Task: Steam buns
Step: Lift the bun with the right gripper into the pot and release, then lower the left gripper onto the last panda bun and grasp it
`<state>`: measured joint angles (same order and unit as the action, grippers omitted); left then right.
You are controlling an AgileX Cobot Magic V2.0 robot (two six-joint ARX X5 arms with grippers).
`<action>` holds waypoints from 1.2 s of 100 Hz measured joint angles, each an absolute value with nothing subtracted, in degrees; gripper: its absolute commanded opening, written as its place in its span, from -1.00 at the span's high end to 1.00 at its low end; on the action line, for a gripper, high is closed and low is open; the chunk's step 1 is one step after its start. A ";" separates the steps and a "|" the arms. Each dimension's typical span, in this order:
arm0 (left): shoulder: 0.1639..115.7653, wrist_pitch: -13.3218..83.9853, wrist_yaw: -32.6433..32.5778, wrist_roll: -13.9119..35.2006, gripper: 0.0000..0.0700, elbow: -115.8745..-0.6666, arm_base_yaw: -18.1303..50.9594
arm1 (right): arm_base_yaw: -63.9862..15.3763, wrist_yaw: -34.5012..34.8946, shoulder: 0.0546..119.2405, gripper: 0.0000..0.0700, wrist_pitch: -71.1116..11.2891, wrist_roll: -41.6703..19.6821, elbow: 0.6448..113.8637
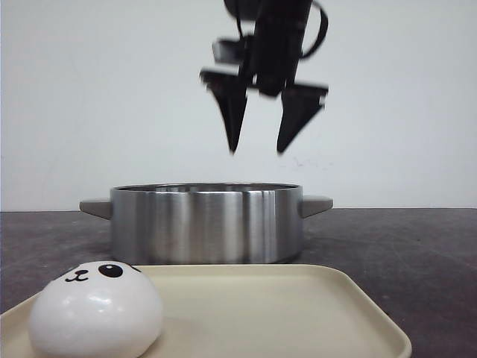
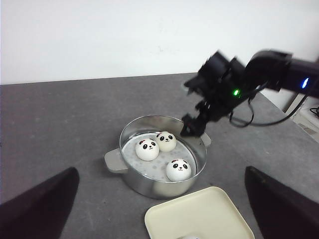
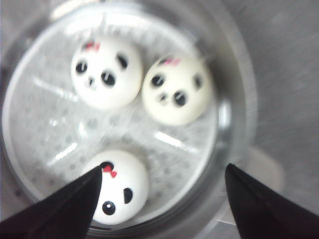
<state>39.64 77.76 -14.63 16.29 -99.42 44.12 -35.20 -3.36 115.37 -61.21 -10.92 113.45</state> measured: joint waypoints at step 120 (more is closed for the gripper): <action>70.63 59.00 10.28 26.57 -1.00 -57.25 49.87 | -58.08 -27.00 61.76 0.99 -77.32 -11.00 122.37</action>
